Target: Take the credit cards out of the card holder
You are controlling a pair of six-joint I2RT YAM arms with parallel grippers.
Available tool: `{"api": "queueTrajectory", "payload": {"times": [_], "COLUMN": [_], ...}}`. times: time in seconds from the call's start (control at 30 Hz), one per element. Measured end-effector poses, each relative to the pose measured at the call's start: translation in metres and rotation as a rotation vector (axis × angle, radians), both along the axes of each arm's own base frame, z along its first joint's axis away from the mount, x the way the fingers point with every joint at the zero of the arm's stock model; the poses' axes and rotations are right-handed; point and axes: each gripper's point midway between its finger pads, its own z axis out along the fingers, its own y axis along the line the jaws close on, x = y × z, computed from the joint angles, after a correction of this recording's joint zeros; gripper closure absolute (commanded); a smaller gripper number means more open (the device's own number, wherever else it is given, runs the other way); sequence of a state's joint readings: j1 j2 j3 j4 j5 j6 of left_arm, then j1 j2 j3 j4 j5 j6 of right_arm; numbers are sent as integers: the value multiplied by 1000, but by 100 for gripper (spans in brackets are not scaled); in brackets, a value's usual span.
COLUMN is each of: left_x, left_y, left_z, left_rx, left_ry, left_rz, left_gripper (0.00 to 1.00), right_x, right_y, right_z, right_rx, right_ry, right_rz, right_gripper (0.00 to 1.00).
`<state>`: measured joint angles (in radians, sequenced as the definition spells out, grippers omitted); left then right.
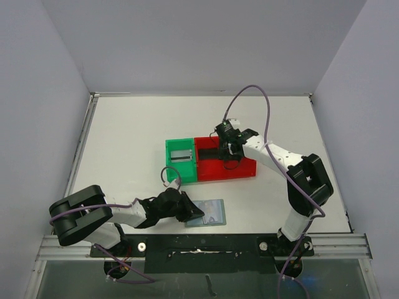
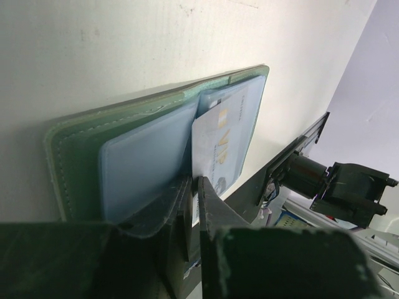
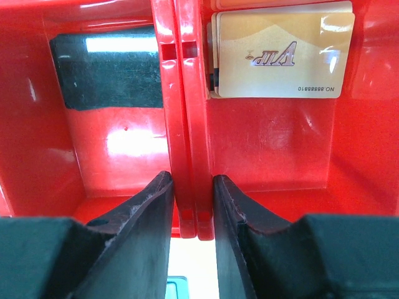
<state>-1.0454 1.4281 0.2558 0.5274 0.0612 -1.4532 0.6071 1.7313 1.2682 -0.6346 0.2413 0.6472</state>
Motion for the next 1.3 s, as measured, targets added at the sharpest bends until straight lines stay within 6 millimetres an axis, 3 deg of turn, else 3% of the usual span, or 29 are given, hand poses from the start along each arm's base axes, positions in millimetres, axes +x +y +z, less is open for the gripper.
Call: {"api": "queueTrajectory", "payload": {"times": [0.27,0.57,0.93,1.1,1.2,1.3], "left_x": [0,0,0,0,1,2], "left_y": [-1,-1,2,2,2,3], "left_z": [2,5,6,7,7,7], "left_rx": [1,-2,25,36,41,46], "left_ry": [-14,-25,-39,-50,-53,-56], "left_rz": [-13,-19,-34,-42,-43,-42], "left_gripper": [100,100,100,100,100,100], "right_x": [-3,-6,-15,-64,-99,-134], "right_y": [-20,-30,-19,14,38,49], "right_z": [0,11,61,66,46,11], "right_rx": [-19,-29,99,275,361,394], "right_ry": [6,-6,-100,-122,-74,18], "right_rz": [-30,-9,20,95,143,160], "right_gripper": [72,49,51,60,66,73]}}
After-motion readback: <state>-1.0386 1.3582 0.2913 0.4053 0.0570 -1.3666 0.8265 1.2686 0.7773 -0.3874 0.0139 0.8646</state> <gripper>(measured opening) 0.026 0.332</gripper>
